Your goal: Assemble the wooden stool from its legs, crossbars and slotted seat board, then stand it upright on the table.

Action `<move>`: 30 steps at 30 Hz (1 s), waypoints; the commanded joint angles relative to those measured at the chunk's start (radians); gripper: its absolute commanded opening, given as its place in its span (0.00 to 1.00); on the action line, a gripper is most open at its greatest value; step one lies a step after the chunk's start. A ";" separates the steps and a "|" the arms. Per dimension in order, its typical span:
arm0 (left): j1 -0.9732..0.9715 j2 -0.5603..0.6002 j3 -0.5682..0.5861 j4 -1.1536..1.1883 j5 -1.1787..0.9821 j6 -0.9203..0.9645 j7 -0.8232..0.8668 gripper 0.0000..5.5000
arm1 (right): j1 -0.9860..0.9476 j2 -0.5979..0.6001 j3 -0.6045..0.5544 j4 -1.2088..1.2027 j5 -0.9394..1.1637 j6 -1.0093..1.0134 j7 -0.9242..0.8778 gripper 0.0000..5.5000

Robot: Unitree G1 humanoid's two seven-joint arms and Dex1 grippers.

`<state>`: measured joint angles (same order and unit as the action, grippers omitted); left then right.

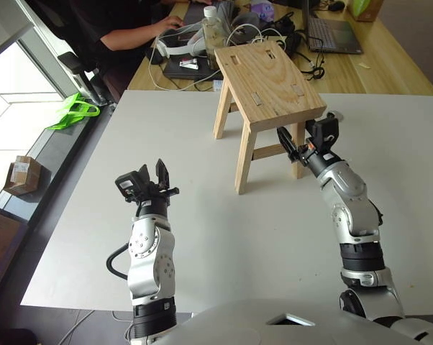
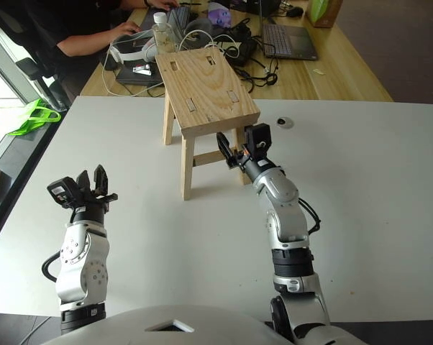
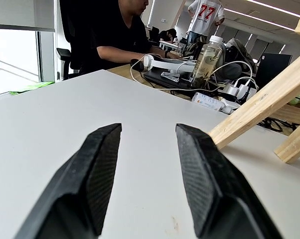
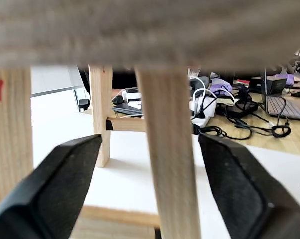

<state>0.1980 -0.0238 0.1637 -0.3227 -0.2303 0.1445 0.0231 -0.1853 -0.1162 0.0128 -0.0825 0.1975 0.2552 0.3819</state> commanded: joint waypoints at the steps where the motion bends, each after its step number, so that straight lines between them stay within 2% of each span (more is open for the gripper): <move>1: 0.040 0.037 -0.025 -0.033 0.030 0.022 -0.026 0.37 | 0.118 -0.057 -0.027 -0.051 0.025 -0.018 0.045 0.73; 3: 0.080 0.050 -0.035 -0.049 0.037 0.025 -0.044 0.37 | 0.222 -0.059 -0.030 -0.088 0.005 -0.104 0.039 0.73; 6: 0.179 0.061 -0.107 -0.070 0.080 -0.010 -0.082 0.37 | 0.341 0.014 -0.047 -0.101 -0.042 -0.251 -0.073 0.73; 12: 0.190 0.051 -0.229 -0.055 0.153 -0.059 -0.101 0.37 | 0.367 0.105 -0.079 -0.046 -0.042 -0.326 -0.202 0.73; 22: 0.178 0.033 -0.192 -0.059 0.111 -0.045 -0.085 0.37 | 0.388 0.129 -0.005 -0.055 -0.093 -0.388 -0.220 0.73; 30: 0.161 0.064 -0.185 -0.086 0.102 -0.004 -0.109 0.37 | 0.438 0.161 0.025 -0.065 -0.115 -0.430 -0.268 0.73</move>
<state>0.3658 0.0288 -0.0248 -0.3869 -0.1247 0.1176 -0.0792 0.2396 0.0325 0.0250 -0.1369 0.0909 -0.1649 0.1273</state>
